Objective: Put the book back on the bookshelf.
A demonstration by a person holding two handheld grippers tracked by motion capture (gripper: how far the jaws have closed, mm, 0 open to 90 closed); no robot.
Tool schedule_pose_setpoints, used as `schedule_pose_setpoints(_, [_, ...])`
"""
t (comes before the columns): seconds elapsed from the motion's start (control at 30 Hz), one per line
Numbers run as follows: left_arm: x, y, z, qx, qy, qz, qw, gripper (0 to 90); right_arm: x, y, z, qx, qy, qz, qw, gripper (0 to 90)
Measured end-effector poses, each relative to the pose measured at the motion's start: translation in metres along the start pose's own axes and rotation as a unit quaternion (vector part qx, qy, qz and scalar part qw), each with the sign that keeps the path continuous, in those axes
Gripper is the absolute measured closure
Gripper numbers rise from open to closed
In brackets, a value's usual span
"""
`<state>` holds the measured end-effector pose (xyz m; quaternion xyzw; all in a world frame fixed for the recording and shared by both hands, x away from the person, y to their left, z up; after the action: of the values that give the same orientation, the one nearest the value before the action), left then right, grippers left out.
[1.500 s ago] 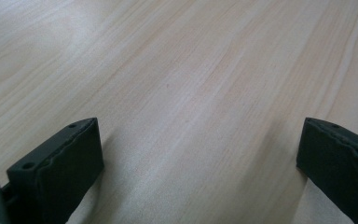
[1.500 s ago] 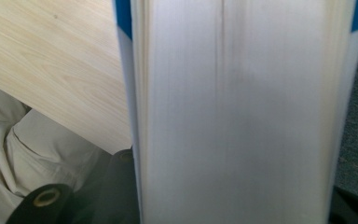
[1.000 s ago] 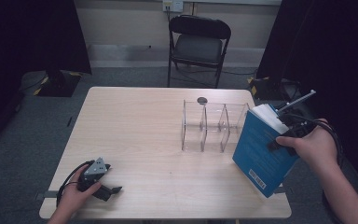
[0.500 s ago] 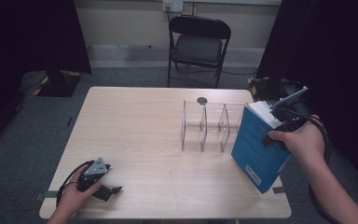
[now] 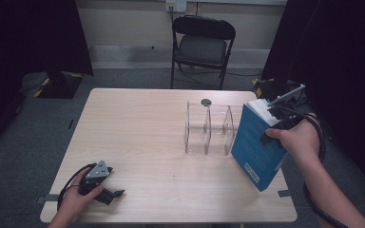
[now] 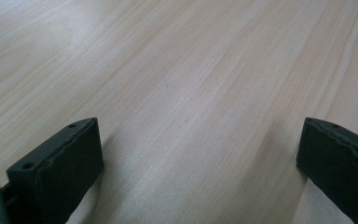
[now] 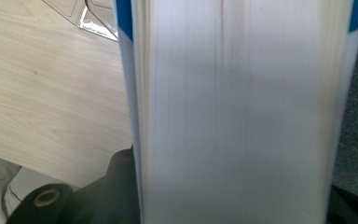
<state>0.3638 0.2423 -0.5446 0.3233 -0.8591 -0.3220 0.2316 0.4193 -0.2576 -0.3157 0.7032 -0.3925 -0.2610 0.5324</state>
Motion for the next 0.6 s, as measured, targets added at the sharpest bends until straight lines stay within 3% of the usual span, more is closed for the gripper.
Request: schedule_pose_setpoints(0.6, [0.0015,0.0001,0.0005,-0.001,-0.001,0.002,1.0,0.0,0.0056,-0.0063,-0.0088,0.005,-0.016,0.012,0.9998,61.8])
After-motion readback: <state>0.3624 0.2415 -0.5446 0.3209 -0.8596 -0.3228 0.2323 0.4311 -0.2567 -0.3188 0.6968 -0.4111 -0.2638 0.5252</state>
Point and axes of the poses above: each handheld gripper's, and its own axes: y roughly backward along the jaws, z roughly out of its underside, x roughly to its right, the point moved 6 cm from there along -y, roughly forward along the jaws, and after that the axes turned 15 degrees about y, right-handed, at the moved point
